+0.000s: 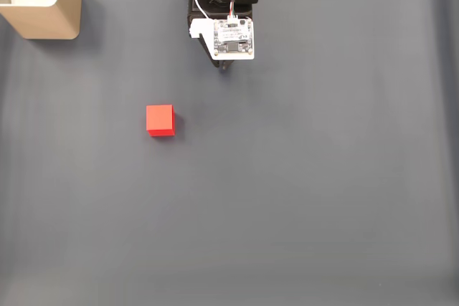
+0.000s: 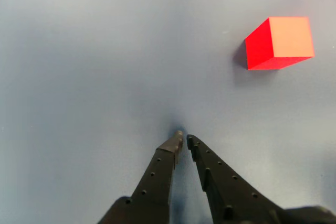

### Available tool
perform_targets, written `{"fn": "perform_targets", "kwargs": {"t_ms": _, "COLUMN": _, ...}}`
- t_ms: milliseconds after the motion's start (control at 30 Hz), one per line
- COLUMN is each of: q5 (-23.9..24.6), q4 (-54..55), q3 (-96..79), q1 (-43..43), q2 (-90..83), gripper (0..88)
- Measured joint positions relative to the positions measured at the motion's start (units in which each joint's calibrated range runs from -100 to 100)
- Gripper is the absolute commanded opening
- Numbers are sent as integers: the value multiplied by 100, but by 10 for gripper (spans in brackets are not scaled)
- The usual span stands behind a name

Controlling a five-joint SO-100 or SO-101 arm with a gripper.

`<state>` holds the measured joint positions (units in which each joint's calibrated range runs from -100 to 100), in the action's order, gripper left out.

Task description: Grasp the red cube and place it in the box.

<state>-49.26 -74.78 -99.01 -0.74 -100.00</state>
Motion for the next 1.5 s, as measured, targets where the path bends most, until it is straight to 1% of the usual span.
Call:
{"fn": "perform_targets", "kwargs": {"t_ms": 1233, "q5": 0, "q4": 0, "q3": 0, "q1": 0, "q2": 0, "gripper": 2}}
{"fn": "perform_targets", "kwargs": {"t_ms": 1500, "q5": 83, "q4": 0, "q3": 0, "q1": 0, "q2": 0, "gripper": 0}}
